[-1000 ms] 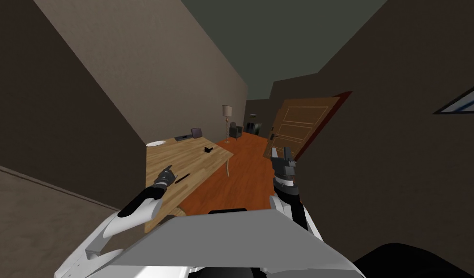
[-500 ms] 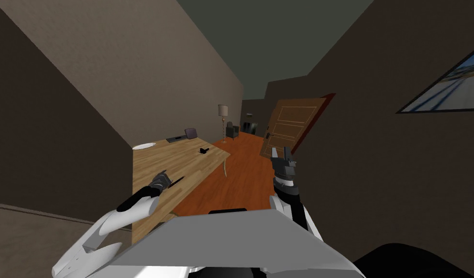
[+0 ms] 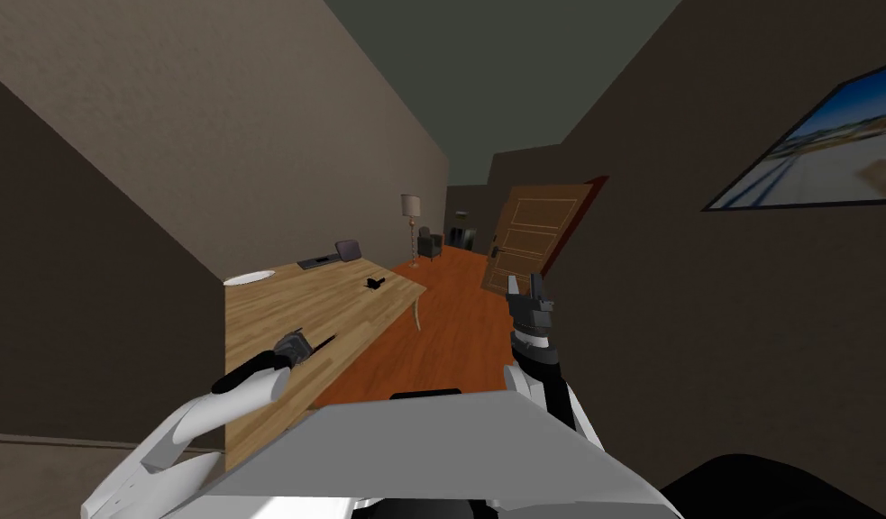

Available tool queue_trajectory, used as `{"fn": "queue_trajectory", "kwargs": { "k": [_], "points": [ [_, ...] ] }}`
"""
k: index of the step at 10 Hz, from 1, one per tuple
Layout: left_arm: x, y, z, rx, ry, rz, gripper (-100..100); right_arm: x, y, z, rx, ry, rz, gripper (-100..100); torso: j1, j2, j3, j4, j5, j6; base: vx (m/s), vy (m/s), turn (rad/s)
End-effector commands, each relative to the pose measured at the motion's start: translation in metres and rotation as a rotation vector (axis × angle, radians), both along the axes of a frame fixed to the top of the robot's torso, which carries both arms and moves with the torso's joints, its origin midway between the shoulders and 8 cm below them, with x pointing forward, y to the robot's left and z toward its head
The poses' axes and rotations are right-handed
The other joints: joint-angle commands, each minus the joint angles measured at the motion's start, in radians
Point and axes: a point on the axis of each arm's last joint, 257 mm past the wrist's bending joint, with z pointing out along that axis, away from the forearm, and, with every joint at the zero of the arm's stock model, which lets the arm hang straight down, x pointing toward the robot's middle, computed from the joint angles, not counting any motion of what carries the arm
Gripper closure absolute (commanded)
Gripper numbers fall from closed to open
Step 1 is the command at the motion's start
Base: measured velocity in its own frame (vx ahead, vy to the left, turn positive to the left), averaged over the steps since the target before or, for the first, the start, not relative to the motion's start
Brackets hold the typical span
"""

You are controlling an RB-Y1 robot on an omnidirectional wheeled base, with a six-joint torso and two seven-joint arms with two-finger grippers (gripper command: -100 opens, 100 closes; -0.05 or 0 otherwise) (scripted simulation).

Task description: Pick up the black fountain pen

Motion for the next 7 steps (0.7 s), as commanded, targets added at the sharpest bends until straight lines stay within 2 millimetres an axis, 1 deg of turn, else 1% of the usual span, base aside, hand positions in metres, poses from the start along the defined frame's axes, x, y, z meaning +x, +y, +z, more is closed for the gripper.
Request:
{"fn": "queue_trajectory", "kwargs": {
  "k": [1,2,3,4,5,6,7],
  "points": [
    [-0.009,0.003,-0.013,-0.034,0.036,0.028,-100,0.0,0.0,0.0,0.0,0.0,0.0,0,0.0,0.0,0.0,0.0,0.0,0.0,0.007,0.01,-0.09],
    [-0.017,0.011,-0.024,-0.076,0.058,0.069,-100,0.0,0.0,0.0,0.0,0.0,0.0,0,0.0,0.0,0.0,0.0,0.0,0.0,0.008,0.014,-0.182],
    [-0.021,0.01,-0.029,-0.086,0.078,0.073,-100,0.0,0.0,0.0,0.0,0.0,0.0,0,0.0,0.0,0.0,0.0,0.0,0.0,0.007,0.02,-0.072],
    [-0.028,0.018,-0.038,-0.125,0.095,0.112,-100,0.0,0.0,0.0,0.0,0.0,0.0,0,0.001,0.0,0.0,0.0,0.0,-0.001,0.008,0.026,-0.158],
    [-0.032,0.016,-0.043,-0.137,0.118,0.116,-100,0.0,0.0,0.0,0.0,0.0,0.0,0,0.001,0.0,0.0,0.0,0.0,0.0,0.006,0.027,-0.074],
    [-0.04,0.021,-0.054,-0.179,0.139,0.154,-100,0.0,0.0,0.0,0.0,0.0,0.0,0,0.001,0.0,0.0,0.0,0.0,-0.001,0.003,0.032,-0.141],
    [-0.045,0.019,-0.059,-0.192,0.163,0.159,-100,0.0,0.0,0.0,0.0,0.0,0.0,0,0.002,0.0,0.0,0.0,0.0,0.0,0.003,0.033,-0.073]
  ]
}}
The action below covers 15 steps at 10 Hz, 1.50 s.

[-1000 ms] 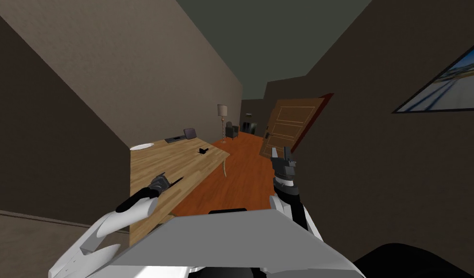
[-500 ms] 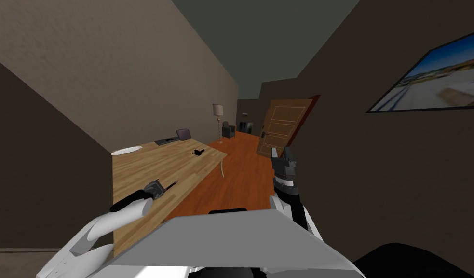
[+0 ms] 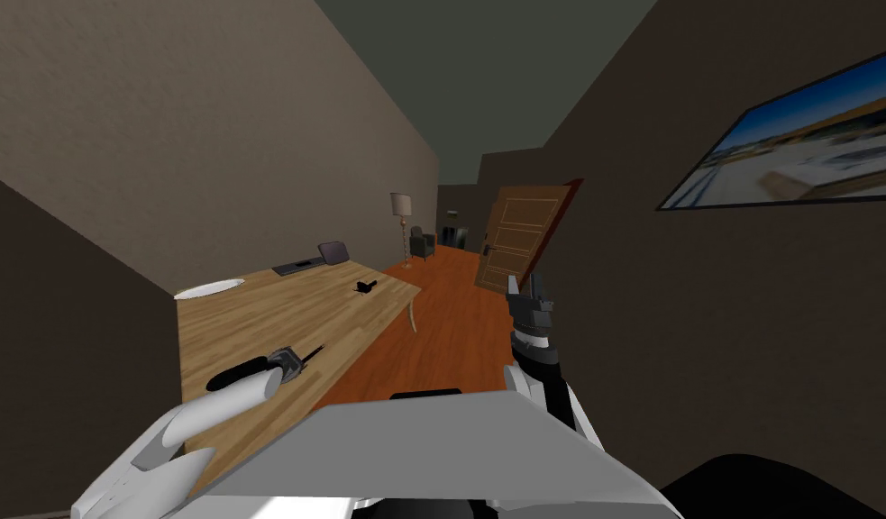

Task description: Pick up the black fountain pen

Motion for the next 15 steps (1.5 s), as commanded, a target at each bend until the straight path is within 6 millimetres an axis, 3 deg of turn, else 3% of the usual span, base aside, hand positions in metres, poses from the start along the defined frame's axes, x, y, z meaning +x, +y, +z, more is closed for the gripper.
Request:
{"fn": "queue_trajectory", "kwargs": {
  "k": [1,8,10,15],
  "points": [
    [-0.012,0.004,-0.016,-0.059,0.042,0.046,-100,0.0,0.0,0.0,0.0,0.0,0.0,0,0.0,0.0,0.0,0.0,0.0,0.0,0.007,0.042,-0.13],
    [-0.046,-0.003,-0.054,-0.22,0.162,0.151,-100,0.0,0.0,0.0,0.0,0.0,0.0,0,0.002,0.0,0.0,0.0,0.0,0.0,0.005,0.051,-0.106],
    [-0.061,-0.01,-0.07,-0.306,0.211,0.205,-100,0.0,0.0,0.0,0.0,0.0,0.0,0,0.002,0.001,0.0,0.0,0.0,0.0,-0.011,0.074,-0.172],
    [-0.084,-0.025,-0.088,-0.431,0.3,0.271,-100,0.0,0.0,0.0,0.0,0.0,0.0,0,0.003,0.0,0.0,0.0,0.001,0.0,-0.007,0.078,-0.098]
  ]
}}
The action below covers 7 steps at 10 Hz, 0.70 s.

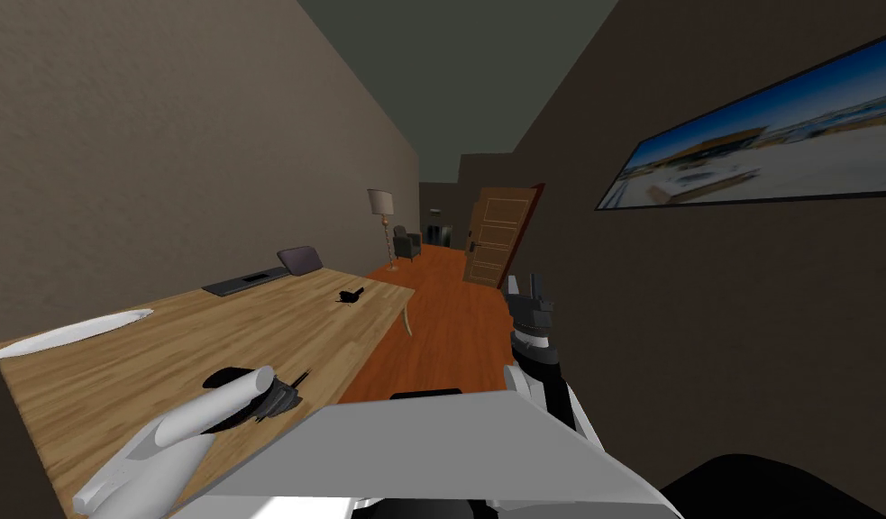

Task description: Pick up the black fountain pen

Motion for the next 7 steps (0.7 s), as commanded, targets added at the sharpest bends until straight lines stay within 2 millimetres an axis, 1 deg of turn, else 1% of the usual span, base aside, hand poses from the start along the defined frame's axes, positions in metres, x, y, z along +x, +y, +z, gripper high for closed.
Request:
{"fn": "queue_trajectory", "kwargs": {
  "k": [1,3,7],
  "points": [
    [-0.009,-0.006,-0.006,-0.052,0.036,0.028,-100,0.0,0.0,0.0,0.0,0.0,0.0,0,0.0,0.0,0.0,0.0,0.0,0.0,-0.01,0.088,-0.168],
    [-0.018,-0.01,-0.009,-0.103,0.073,0.058,-100,0.0,0.0,0.0,0.0,0.0,0.0,0,0.002,0.0,0.0,0.0,0.0,0.0,-0.005,0.107,-0.152],
    [-0.034,-0.012,-0.009,-0.172,0.132,0.104,-100,0.0,0.0,0.0,0.0,0.0,0.0,0,0.0,-0.001,0.0,0.0,0.0,0.0,-0.011,0.079,-0.1]
  ]
}}
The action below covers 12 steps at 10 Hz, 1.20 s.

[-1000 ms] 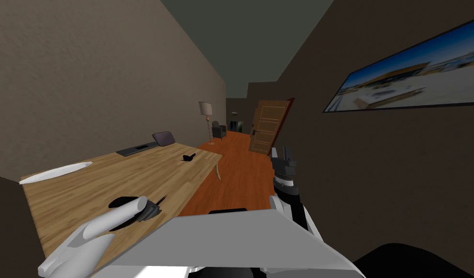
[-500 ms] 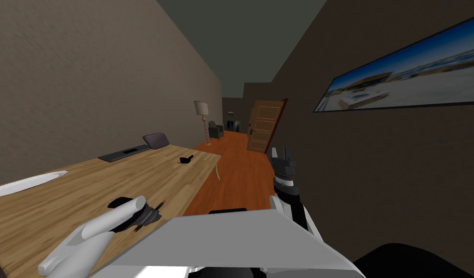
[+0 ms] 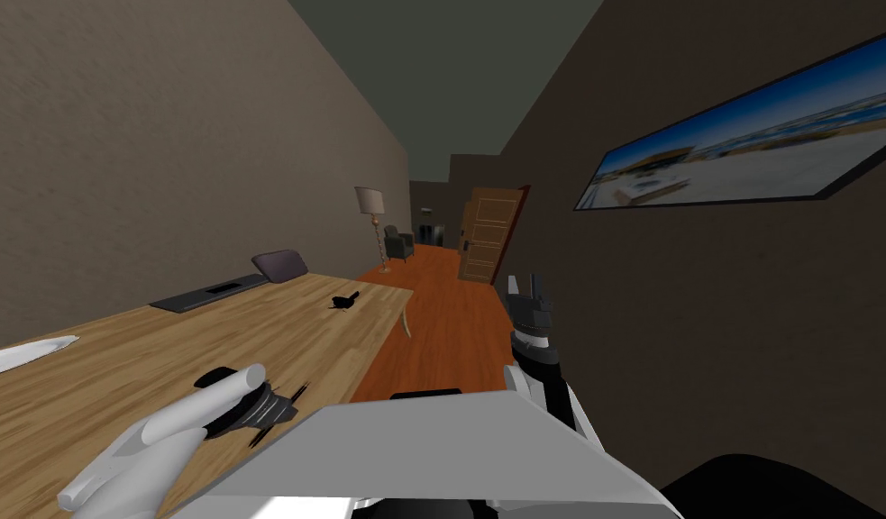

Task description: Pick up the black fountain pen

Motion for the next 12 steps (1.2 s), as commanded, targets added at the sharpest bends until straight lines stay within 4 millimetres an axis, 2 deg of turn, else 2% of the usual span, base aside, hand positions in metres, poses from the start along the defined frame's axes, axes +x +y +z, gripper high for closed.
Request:
{"fn": "queue_trajectory", "kwargs": {
  "k": [1,2,3,6,7,8,12],
  "points": [
    [0.0,0.0,0.0,0.0,0.0,0.0,-100,0.0,0.0,0.0,0.0,0.0,0.0,0,0.0,0.0,0.0,0.0,0.0,0.0,-0.01,0.039,-0.028],
    [-0.001,0.0,0.0,-0.003,0.003,0.002,0,0.0,0.0,0.0,0.0,0.0,0.0,0,-0.002,0.0,0.0,0.0,0.0,0.0,-0.001,0.008,0.004],
    [-0.002,-0.005,-0.01,-0.003,0.003,-0.003,-100,0.0,0.0,0.0,0.0,0.0,0.0,0,-0.004,-0.001,0.0,0.0,-0.001,0.0,0.014,0.02,0.029],
    [-0.004,-0.011,-0.024,-0.002,0.002,-0.01,-100,0.0,0.0,0.0,0.0,0.0,0.0,0,-0.004,-0.003,-0.002,-0.001,-0.001,0.0,0.03,0.025,0.024],
    [-0.004,-0.01,-0.021,-0.003,0.003,-0.008,-100,0.0,0.0,0.0,0.0,0.0,0.0,0,-0.004,-0.003,-0.002,-0.001,-0.001,0.0,0.014,0.013,0.003],
    [-0.004,-0.01,-0.022,-0.002,0.002,-0.009,100,0.0,0.0,0.0,0.0,0.0,0.0,0,-0.005,-0.002,-0.001,-0.001,-0.001,0.0,0.0,0.0,0.0],
    [-0.003,-0.009,-0.021,0.0,0.001,-0.009,100,0.0,0.0,0.0,0.0,0.0,0.0,0,-0.005,-0.001,-0.001,-0.001,0.0,0.0,0.001,0.001,0.001]
  ]
}}
